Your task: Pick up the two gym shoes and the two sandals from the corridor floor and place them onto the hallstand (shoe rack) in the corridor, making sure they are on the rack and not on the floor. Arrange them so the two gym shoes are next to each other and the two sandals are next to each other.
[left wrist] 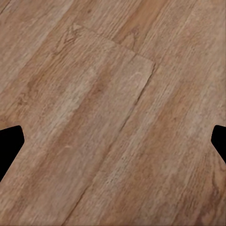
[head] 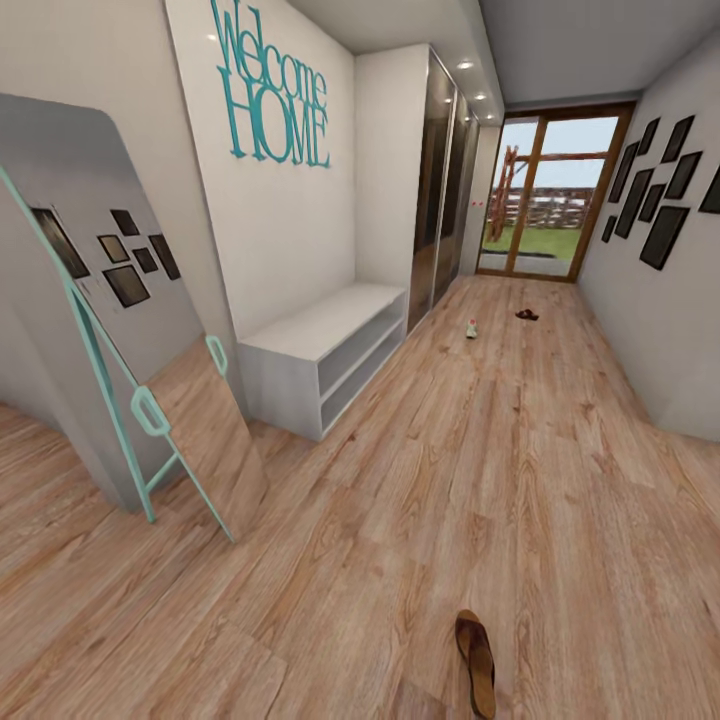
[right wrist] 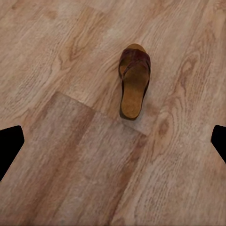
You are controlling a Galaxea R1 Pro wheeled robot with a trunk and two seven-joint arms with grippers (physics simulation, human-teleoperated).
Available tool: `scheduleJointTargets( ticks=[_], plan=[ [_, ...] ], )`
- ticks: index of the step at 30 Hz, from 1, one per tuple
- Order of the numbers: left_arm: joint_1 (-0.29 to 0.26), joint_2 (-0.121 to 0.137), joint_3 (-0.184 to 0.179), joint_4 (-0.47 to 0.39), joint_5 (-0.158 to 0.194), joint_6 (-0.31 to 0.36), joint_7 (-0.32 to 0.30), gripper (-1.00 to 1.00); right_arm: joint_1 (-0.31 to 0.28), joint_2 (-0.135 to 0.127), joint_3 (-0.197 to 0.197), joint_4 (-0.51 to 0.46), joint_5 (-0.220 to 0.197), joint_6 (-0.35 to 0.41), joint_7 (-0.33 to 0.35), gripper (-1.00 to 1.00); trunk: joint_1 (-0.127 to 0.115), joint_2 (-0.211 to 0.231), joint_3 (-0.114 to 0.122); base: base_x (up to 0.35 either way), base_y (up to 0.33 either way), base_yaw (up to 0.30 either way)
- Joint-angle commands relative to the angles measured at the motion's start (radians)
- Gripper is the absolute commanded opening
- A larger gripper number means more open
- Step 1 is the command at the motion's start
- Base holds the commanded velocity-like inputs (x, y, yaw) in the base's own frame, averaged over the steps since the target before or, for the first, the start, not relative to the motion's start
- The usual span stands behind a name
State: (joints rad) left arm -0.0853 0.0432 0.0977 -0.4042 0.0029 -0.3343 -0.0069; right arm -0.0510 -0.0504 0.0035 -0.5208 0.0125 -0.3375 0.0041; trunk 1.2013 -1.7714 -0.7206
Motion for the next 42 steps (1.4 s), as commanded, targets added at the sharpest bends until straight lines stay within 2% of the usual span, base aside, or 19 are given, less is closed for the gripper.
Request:
scheduleJointTargets(
  ticks=[1,33,42],
  plan=[
    [-0.001,0.000,0.002,0.001,0.000,-0.003,-0.001,1.00,-0.001,0.000,0.000,0.001,0.001,-0.003,0.000,1.00,0.004,-0.008,-0.004,0.000,0.000,0.000],
    [-0.001,0.000,0.002,0.001,0.000,-0.003,-0.001,1.00,-0.001,0.000,0.002,0.002,0.000,-0.002,-0.007,1.00,0.126,-0.232,-0.104,0.000,0.000,0.000],
    [-0.001,0.000,0.002,0.001,0.000,-0.003,-0.001,1.00,-0.001,0.000,0.001,0.002,0.000,-0.002,-0.004,1.00,0.161,-0.295,-0.133,0.000,0.000,-0.189]
  ],
)
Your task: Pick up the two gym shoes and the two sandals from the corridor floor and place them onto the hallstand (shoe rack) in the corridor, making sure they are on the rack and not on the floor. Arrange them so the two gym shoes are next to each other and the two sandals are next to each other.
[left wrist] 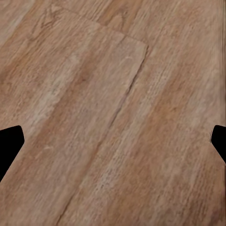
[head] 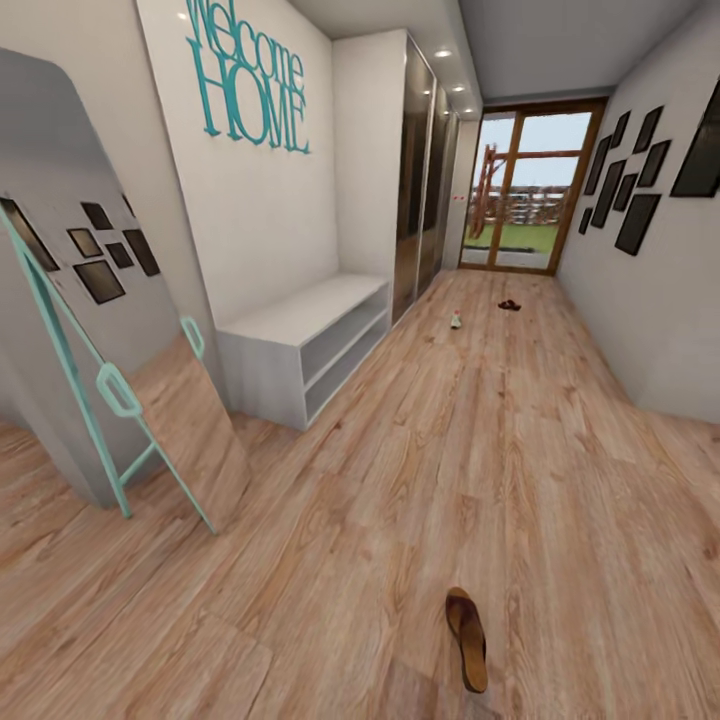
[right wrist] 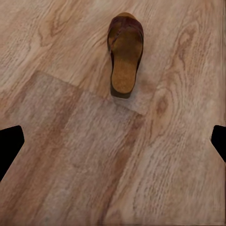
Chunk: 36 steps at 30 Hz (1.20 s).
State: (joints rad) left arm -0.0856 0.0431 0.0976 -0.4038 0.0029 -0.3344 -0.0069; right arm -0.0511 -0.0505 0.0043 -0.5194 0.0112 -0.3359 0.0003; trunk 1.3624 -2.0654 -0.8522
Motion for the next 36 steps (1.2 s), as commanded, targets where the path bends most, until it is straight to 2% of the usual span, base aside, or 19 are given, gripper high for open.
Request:
scheduleJointTargets(
  ticks=[1,8,11,19,23,27,28,29,30,36],
  plan=[
    [0.000,0.000,0.002,0.000,0.000,-0.003,-0.001,1.00,-0.001,0.000,0.000,0.001,0.001,-0.003,0.000,1.00,0.004,-0.008,-0.004,0.000,0.000,-0.282],
    [-0.002,0.001,0.003,-0.001,0.002,0.001,-0.001,1.00,-0.001,0.000,0.000,-0.005,0.002,-0.003,-0.001,1.00,0.031,-0.057,-0.026,0.000,0.000,-0.198],
    [-0.007,0.000,0.002,-0.006,-0.001,0.003,-0.001,1.00,-0.001,0.001,0.001,-0.020,0.002,-0.002,-0.001,1.00,0.031,-0.057,-0.026,0.000,0.000,-0.047],
    [-0.032,-0.010,-0.004,-0.035,-0.011,0.013,0.000,1.00,-0.006,-0.002,0.002,-0.155,0.004,0.007,0.000,1.00,0.031,-0.057,-0.026,0.000,0.000,-0.015],
    [-0.072,-0.011,-0.007,-0.052,-0.024,0.018,0.000,1.00,-0.020,-0.005,0.001,-0.232,0.005,0.019,0.001,1.00,0.031,-0.057,-0.026,0.000,0.000,-0.004],
    [-0.132,-0.008,-0.007,-0.056,-0.038,0.041,-0.001,1.00,-0.045,-0.007,0.001,-0.288,0.005,0.066,0.002,1.00,0.031,-0.057,-0.026,0.000,0.000,-0.001],
    [-0.167,-0.007,-0.007,-0.054,-0.043,0.068,-0.001,1.00,-0.063,-0.007,0.001,-0.306,0.006,0.102,0.003,1.00,0.031,-0.057,-0.026,0.000,0.000,0.000],
    [-0.167,-0.007,-0.007,-0.054,-0.043,0.068,-0.001,1.00,-0.063,-0.007,0.001,-0.306,0.006,0.102,0.003,1.00,0.031,-0.057,-0.026,0.000,0.000,0.000],
    [-0.202,-0.005,-0.007,-0.052,-0.046,0.106,-0.001,1.00,-0.085,-0.008,0.001,-0.317,0.006,0.141,0.003,1.00,0.031,-0.057,-0.026,0.000,0.000,0.000],
    [-0.296,-0.004,-0.007,-0.050,-0.049,0.232,-0.006,1.00,-0.165,-0.009,0.000,-0.328,0.006,0.230,0.006,1.00,0.031,-0.057,-0.026,0.000,0.000,0.000]
  ],
)
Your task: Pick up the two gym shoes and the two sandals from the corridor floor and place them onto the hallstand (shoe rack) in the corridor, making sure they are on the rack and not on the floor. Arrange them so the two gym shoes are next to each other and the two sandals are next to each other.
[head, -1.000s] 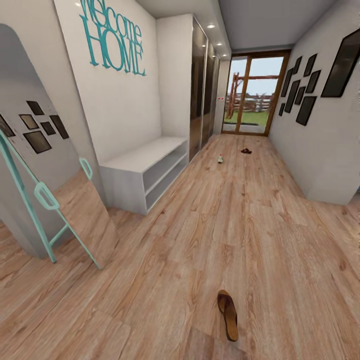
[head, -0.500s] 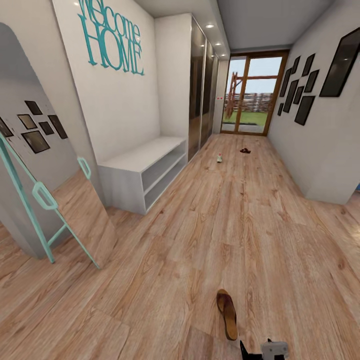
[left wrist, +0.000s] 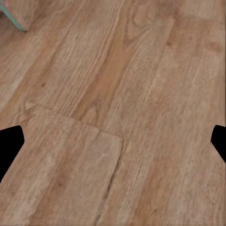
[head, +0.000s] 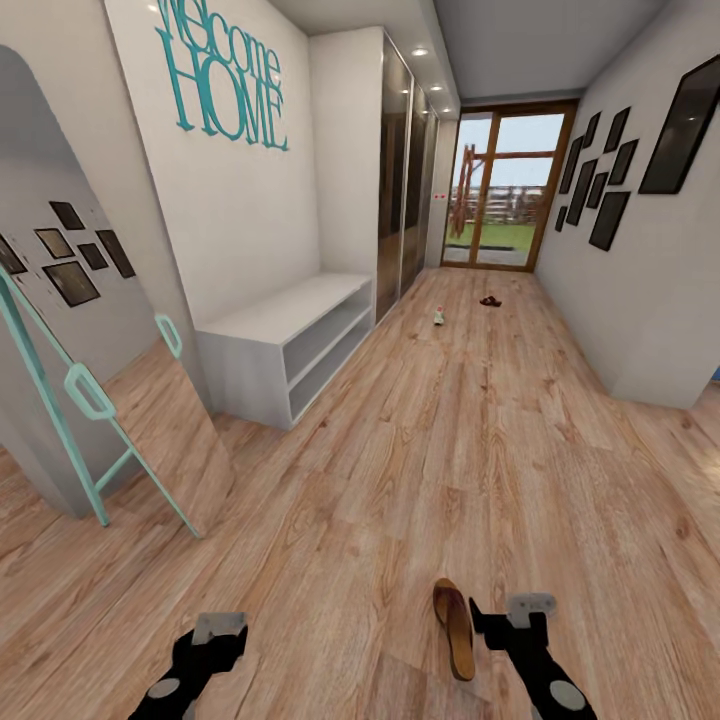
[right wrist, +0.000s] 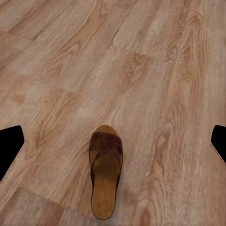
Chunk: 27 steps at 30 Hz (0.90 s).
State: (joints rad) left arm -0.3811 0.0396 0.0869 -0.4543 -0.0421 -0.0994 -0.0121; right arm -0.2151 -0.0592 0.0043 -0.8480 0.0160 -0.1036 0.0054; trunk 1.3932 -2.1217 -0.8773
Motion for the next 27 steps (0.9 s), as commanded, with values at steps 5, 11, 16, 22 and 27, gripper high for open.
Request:
scheduleJointTargets(
  ticks=[5,11,16,22,27],
  plan=[
    [-0.076,-0.011,0.005,-0.003,-0.004,0.066,-0.021,1.00,-0.065,-0.002,0.001,0.002,0.000,0.032,0.003,1.00,0.000,0.000,-0.001,0.000,0.000,0.000],
    [-0.084,-0.012,0.004,-0.007,-0.004,0.073,-0.025,1.00,-0.075,0.000,0.007,0.013,0.001,0.036,0.003,1.00,0.000,0.000,-0.001,0.000,0.000,0.000],
    [-0.082,-0.010,0.003,-0.009,-0.002,0.075,-0.025,1.00,-0.076,0.001,0.007,0.019,0.001,0.036,0.002,1.00,0.000,0.000,-0.001,0.085,0.000,0.000],
    [-0.081,-0.004,0.005,-0.002,0.002,0.075,-0.026,1.00,-0.076,0.001,0.007,0.052,0.000,0.036,0.002,1.00,0.000,0.000,-0.001,0.264,0.000,0.000],
    [-0.081,-0.004,0.002,-0.001,0.002,0.077,-0.026,1.00,-0.076,0.003,0.006,0.078,0.001,0.035,0.001,1.00,0.000,0.000,-0.001,0.216,0.000,0.000]
  ],
)
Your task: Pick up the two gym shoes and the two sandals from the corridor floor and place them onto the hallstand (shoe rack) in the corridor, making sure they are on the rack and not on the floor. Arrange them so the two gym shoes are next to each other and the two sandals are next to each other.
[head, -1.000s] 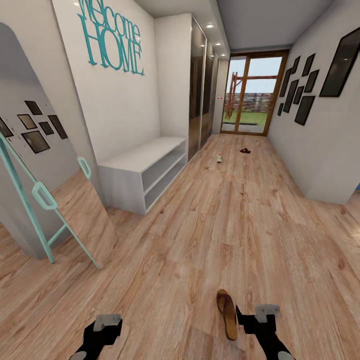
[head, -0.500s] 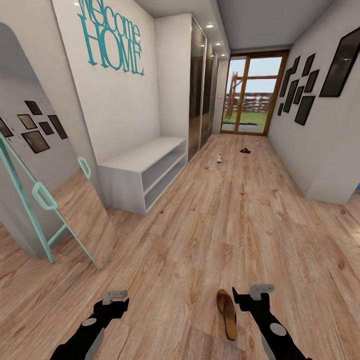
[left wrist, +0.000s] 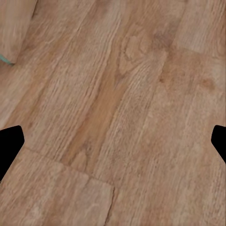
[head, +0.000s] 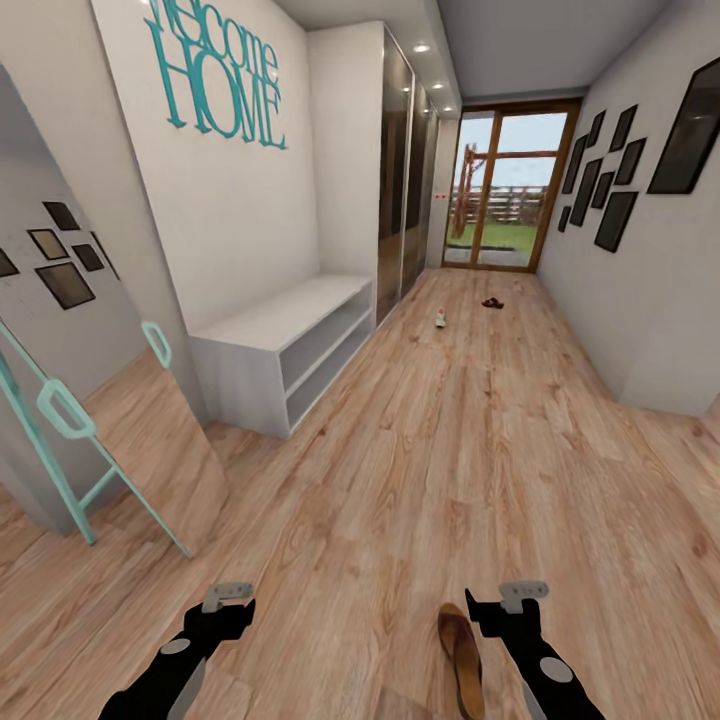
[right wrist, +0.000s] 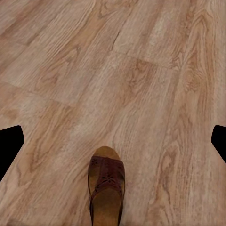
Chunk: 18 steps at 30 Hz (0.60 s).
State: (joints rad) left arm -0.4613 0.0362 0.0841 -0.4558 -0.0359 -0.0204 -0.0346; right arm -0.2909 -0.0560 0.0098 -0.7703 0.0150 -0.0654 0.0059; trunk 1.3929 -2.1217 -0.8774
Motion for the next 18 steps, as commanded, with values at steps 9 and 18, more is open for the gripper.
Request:
scheduleJointTargets(
  ticks=[9,18],
  plan=[
    [0.000,-0.007,0.006,0.002,-0.008,-0.003,-0.003,1.00,-0.001,0.003,0.002,0.035,0.001,-0.004,0.001,1.00,0.000,0.000,-0.001,0.054,0.000,-0.063],
    [0.000,-0.008,0.007,0.002,-0.009,-0.005,-0.004,1.00,-0.001,0.005,0.002,0.041,-0.001,-0.004,0.000,1.00,0.000,0.000,-0.003,0.007,0.000,-0.122]
  ],
)
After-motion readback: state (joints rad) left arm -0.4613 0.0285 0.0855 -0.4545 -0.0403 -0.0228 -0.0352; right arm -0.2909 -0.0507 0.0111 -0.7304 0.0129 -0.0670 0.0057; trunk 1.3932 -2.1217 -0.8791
